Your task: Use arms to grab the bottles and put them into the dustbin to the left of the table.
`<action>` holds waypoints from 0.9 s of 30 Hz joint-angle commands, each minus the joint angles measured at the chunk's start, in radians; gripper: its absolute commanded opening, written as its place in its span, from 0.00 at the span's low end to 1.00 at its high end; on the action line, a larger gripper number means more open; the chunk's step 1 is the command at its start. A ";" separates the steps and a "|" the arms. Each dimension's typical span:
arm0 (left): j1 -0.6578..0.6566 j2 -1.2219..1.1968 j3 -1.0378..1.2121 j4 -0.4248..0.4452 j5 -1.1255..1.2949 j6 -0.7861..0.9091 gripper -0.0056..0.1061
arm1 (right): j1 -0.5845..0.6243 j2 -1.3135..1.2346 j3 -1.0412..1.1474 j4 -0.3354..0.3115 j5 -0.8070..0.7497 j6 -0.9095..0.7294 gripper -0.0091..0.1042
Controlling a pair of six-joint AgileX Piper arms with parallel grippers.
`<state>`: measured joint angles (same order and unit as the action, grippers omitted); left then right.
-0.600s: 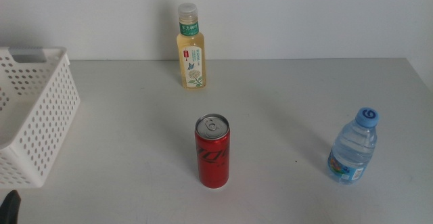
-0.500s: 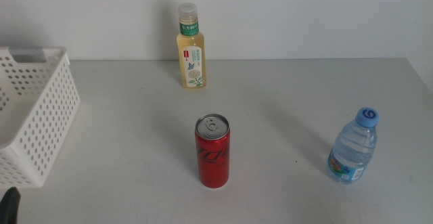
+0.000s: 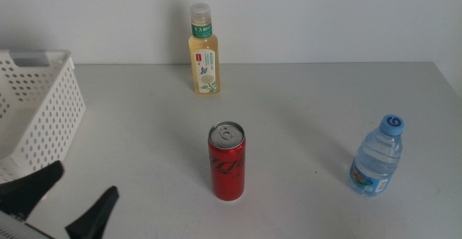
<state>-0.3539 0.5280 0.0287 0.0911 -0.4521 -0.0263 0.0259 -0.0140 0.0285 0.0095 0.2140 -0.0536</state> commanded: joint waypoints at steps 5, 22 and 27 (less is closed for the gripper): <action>-0.213 0.284 0.001 -0.113 -0.331 0.043 0.89 | -0.006 -0.021 -0.009 -0.009 -0.078 -0.005 0.91; -0.297 0.914 0.004 -0.169 -0.863 -0.043 0.89 | -0.006 -0.021 -0.009 -0.009 -0.078 -0.005 0.91; -0.297 0.930 0.004 -0.169 -0.863 -0.033 0.89 | -0.006 -0.021 -0.009 -0.009 -0.078 -0.005 0.91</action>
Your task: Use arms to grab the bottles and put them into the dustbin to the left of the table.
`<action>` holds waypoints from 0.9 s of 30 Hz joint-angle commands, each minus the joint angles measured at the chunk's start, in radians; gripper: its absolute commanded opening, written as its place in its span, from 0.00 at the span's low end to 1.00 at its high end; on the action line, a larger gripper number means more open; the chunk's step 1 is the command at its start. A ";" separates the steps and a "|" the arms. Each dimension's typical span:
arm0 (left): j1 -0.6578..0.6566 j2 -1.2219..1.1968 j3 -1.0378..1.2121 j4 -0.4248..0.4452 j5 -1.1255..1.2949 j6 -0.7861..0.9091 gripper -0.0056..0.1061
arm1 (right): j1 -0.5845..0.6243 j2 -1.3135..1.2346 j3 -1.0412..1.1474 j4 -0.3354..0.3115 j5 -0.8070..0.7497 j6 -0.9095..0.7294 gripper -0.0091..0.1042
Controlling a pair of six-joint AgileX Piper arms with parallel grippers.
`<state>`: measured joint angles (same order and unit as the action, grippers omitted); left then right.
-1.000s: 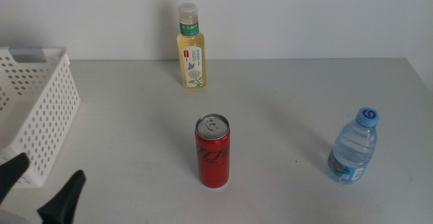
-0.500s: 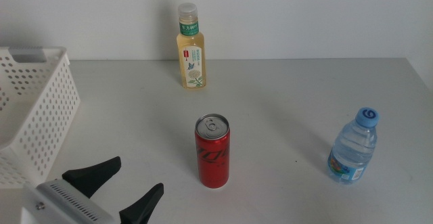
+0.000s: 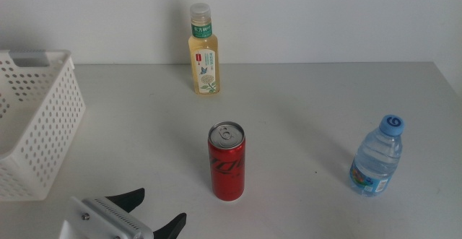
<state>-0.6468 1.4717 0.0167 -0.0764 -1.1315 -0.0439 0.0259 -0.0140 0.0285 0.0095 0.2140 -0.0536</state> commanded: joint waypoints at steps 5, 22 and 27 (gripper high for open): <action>-0.004 -0.014 0.003 -0.005 -0.184 -0.032 0.89 | -0.006 -0.021 -0.009 -0.009 -0.078 -0.005 0.91; -0.004 0.136 -0.232 0.098 -0.152 -0.057 0.89 | -0.006 -0.021 -0.009 -0.009 -0.078 -0.005 0.91; -0.004 0.187 -0.296 0.109 -0.150 -0.065 0.89 | -0.006 -0.021 -0.009 -0.009 -0.078 -0.005 0.91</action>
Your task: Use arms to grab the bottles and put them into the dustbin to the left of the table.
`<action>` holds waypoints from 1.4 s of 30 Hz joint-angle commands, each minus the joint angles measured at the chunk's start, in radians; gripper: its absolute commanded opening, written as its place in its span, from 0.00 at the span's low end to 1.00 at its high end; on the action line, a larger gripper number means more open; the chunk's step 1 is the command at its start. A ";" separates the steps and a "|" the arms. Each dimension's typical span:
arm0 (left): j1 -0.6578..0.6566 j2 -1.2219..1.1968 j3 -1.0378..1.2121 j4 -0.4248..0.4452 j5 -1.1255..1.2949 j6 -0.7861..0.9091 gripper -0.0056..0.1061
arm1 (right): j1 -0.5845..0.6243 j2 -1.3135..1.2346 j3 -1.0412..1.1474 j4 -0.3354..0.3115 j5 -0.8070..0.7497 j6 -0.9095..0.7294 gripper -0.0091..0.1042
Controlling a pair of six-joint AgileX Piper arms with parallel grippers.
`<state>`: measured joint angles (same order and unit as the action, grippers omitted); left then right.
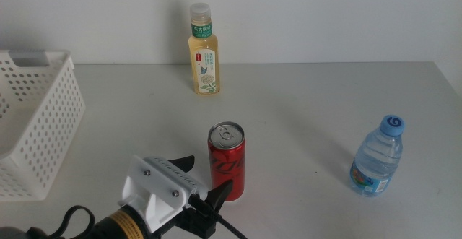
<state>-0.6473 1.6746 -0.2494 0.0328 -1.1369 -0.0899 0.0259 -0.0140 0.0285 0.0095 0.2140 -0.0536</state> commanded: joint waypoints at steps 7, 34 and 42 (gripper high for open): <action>-0.002 0.046 -0.105 0.035 -0.137 -0.030 0.89 | -0.006 -0.021 -0.009 -0.009 -0.078 -0.005 0.91; -0.002 0.176 -0.294 0.078 -0.101 -0.017 0.89 | -0.006 -0.021 -0.009 -0.009 -0.078 -0.005 0.91; -0.002 0.222 -0.294 0.065 -0.167 -0.009 0.89 | -0.006 -0.021 -0.009 -0.009 -0.078 -0.005 0.91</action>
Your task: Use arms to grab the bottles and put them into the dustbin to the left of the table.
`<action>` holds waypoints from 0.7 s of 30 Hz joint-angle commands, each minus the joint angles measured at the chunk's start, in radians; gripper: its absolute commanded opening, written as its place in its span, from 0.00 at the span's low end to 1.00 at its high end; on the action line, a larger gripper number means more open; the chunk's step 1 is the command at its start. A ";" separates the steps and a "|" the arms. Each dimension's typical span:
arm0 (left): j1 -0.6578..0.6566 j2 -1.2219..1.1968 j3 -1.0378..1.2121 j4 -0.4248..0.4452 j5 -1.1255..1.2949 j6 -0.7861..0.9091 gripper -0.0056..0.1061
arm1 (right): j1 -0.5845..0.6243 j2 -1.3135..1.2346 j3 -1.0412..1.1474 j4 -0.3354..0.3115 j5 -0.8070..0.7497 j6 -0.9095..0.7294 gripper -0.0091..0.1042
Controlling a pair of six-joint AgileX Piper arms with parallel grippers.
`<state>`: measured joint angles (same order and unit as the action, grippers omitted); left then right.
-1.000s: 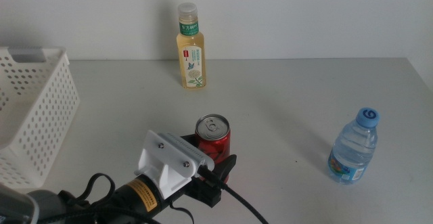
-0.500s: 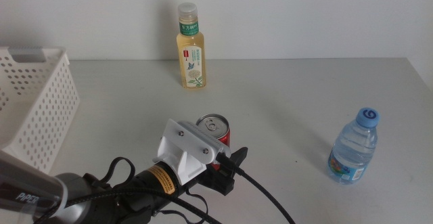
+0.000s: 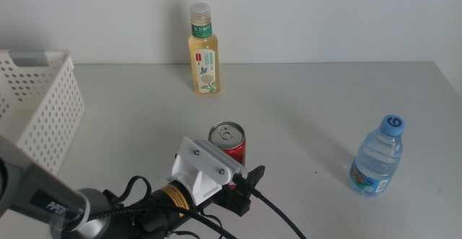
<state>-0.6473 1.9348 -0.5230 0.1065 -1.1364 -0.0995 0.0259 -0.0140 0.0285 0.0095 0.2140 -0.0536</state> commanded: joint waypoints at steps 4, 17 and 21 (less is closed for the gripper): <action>-0.002 -0.038 -0.031 -0.008 -0.158 0.052 0.87 | -0.006 -0.021 -0.009 -0.009 -0.078 -0.005 0.91; -0.002 -0.040 -0.038 -0.015 -0.158 0.004 0.03 | -0.006 -0.021 -0.009 -0.009 -0.078 -0.005 0.91; -0.002 -0.081 -0.038 -0.014 -0.080 -0.093 0.03 | -0.006 -0.021 -0.009 -0.009 -0.078 -0.005 0.91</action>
<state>-0.6473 1.9230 -0.5429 0.0993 -1.1193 -0.1382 0.0259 -0.0140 0.0285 0.0095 0.2140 -0.0536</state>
